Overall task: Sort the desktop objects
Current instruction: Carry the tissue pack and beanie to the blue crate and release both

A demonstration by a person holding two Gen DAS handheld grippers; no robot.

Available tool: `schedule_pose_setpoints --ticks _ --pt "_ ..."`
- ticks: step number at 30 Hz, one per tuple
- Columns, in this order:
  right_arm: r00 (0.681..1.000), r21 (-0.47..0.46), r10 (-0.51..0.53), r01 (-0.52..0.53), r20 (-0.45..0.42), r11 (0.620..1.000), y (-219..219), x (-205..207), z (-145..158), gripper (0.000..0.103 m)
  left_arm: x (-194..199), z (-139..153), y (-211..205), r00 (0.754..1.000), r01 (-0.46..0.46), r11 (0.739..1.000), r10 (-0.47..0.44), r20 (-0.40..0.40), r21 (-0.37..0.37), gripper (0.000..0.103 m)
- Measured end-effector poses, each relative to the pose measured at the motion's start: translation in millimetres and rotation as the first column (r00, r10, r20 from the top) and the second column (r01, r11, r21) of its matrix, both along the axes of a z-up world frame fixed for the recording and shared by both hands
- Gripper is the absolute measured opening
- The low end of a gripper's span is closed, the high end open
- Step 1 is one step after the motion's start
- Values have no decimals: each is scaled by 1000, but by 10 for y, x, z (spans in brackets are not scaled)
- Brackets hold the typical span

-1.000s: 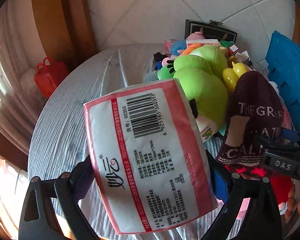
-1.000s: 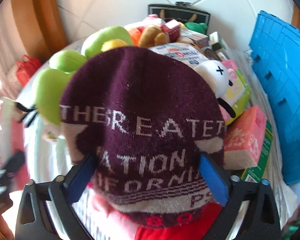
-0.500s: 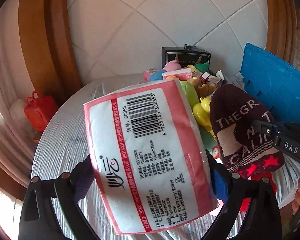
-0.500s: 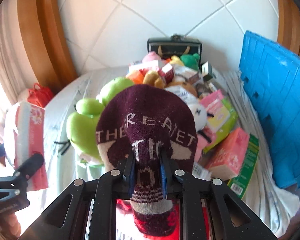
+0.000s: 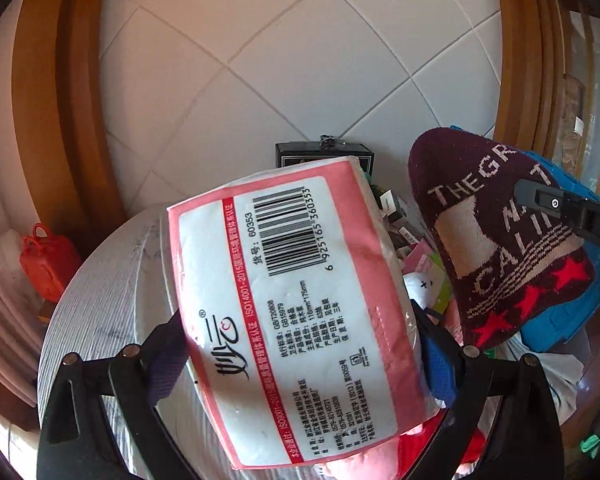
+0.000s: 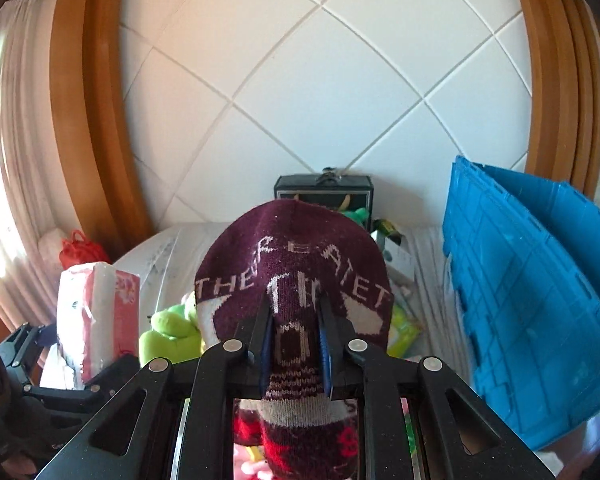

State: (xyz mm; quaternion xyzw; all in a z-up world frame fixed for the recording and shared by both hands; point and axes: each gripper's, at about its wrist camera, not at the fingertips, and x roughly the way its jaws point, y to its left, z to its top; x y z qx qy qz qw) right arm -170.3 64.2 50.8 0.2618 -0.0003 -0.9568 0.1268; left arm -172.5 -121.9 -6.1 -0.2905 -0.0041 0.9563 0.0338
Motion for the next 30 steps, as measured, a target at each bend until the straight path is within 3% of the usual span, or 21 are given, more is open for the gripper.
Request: schedule_pose_setpoints --ticks 8,12,15,19,23,27,30 --pt "988 4 -29 30 -151 1000 1034 -136 601 17 -229 456 1037 995 49 998 -46 -94 38 97" --pt "968 34 -89 99 -233 994 1752 -197 937 5 -364 732 1762 985 113 992 -105 -137 48 97" --pt "958 72 -148 170 -245 983 2278 -358 1059 5 -559 858 2333 981 157 986 -148 -127 64 97" --pt "955 70 -217 235 -201 969 2923 -480 967 5 -690 919 3018 972 221 973 -213 -99 71 97" --pt "950 57 -287 295 -123 954 3502 -494 650 5 -592 1016 3629 952 295 954 -289 -100 47 97" --pt "954 37 -299 300 -38 953 3852 -482 319 6 -563 1019 3968 953 288 958 -287 -101 -10 98" --pt "947 29 -322 322 0 946 4092 -531 145 6 -614 1068 4155 942 328 944 -326 -85 18 98"
